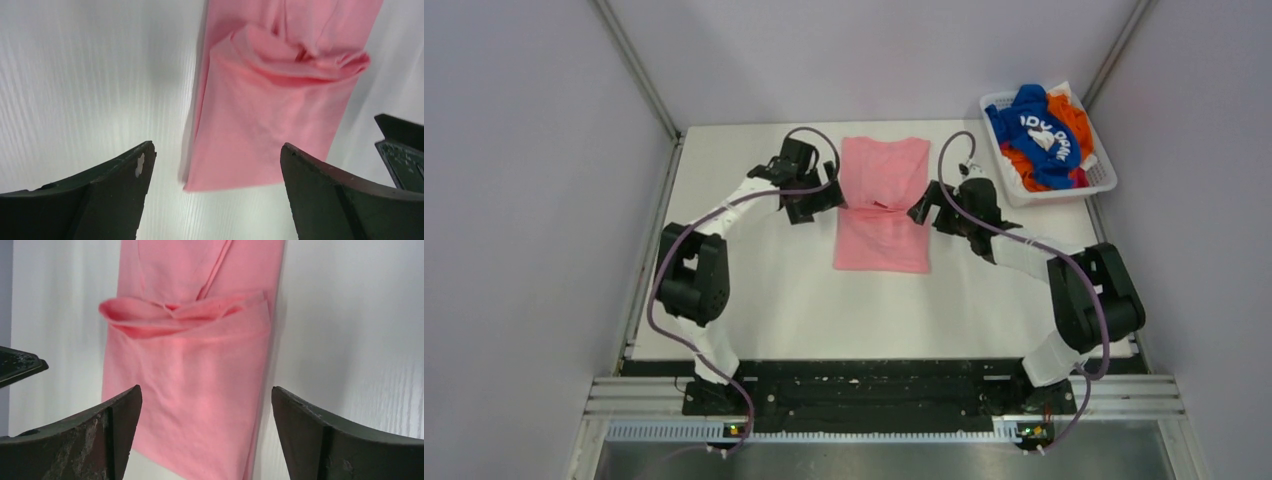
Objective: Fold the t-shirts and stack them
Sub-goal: Fold the folded rectangular tshirt in 1/3 of the way
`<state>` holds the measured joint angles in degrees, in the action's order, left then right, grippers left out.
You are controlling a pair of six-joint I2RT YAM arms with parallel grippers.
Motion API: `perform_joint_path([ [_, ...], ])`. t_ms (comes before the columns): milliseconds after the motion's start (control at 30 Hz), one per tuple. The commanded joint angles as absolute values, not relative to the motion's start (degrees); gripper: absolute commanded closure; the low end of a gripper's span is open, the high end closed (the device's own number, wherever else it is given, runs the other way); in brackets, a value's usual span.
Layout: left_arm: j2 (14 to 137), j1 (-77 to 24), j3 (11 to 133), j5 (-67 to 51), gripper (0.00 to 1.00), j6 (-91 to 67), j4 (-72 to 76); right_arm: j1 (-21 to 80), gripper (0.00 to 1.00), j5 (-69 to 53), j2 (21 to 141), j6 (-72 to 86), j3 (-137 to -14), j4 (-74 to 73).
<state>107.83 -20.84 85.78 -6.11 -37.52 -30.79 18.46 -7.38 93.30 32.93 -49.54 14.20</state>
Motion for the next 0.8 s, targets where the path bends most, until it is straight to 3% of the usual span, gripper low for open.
perform_joint_path([
  [0, 98.5, -22.5, 73.9, -9.4, 0.01, -37.3, -28.8, 20.9, 0.01, -13.6, 88.5, 32.1, -44.6, 18.2],
  [300, 87.0, -26.4, 52.0, -9.7, 0.01, -44.3, -22.5, 31.5, 0.01, -17.2, 100.1, 30.0, -55.3, 20.2],
  [633, 85.1, -26.8, 50.1, -8.1, 0.01, -44.9, -22.6, 27.6, 0.01, -14.0, 120.6, 31.9, -79.2, 15.4],
  [767, 86.7, -26.8, 51.8, -7.0, 0.01, -44.5, -23.4, 26.3, 0.01, -13.2, 120.4, 29.7, -84.9, 11.7],
])
